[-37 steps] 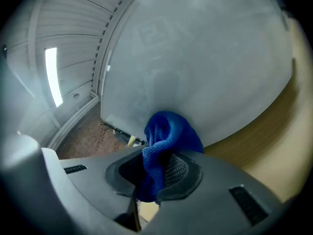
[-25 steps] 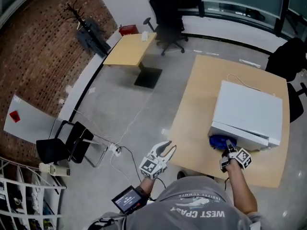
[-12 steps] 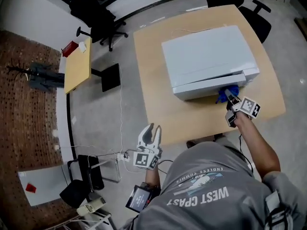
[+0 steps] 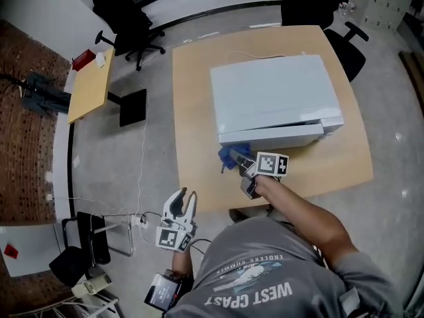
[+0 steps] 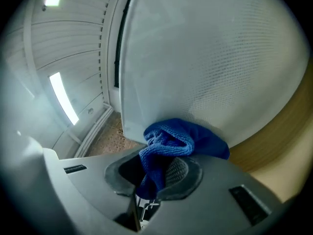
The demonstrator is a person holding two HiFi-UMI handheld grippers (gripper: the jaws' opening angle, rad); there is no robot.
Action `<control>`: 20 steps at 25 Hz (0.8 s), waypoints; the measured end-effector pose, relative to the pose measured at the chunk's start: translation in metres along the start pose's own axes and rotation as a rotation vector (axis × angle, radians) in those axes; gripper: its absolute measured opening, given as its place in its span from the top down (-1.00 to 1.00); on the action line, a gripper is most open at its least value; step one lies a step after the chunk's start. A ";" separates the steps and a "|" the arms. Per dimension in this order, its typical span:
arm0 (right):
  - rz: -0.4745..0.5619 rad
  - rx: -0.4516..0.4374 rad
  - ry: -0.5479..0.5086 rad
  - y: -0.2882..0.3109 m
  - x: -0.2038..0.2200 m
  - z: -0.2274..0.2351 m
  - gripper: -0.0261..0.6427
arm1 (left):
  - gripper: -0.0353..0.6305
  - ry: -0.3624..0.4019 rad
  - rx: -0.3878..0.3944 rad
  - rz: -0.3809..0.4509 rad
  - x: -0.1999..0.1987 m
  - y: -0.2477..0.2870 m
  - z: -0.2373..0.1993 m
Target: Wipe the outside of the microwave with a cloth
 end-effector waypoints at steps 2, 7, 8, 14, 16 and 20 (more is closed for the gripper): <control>0.028 0.040 0.013 -0.014 -0.009 0.014 0.73 | 0.51 -0.011 -0.002 0.009 0.005 0.000 -0.006; 0.212 0.226 0.097 -0.105 -0.020 0.064 0.73 | 0.51 -0.029 -0.011 -0.017 0.010 -0.017 -0.020; 0.267 0.283 0.099 -0.131 -0.031 0.073 0.73 | 0.51 -0.032 -0.005 -0.009 0.006 -0.015 -0.022; 0.509 0.609 -0.008 -0.270 -0.090 0.110 0.73 | 0.51 -0.030 0.057 -0.005 0.008 0.006 -0.025; 0.460 0.711 -0.241 -0.298 -0.112 0.083 0.73 | 0.51 -0.030 0.072 -0.018 0.010 0.007 -0.029; 0.118 0.877 -1.053 -0.290 -0.197 0.000 0.73 | 0.51 -0.030 0.092 -0.015 0.011 0.014 -0.034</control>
Point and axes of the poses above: the fingertips, and each gripper's own axes: y forward along the fingers, z to its right, x out of its underside, the point moved 10 cm from there along -y, backward along the fingers, and after that the axes turned 8 degrees about -y, right-handed, at the moved point
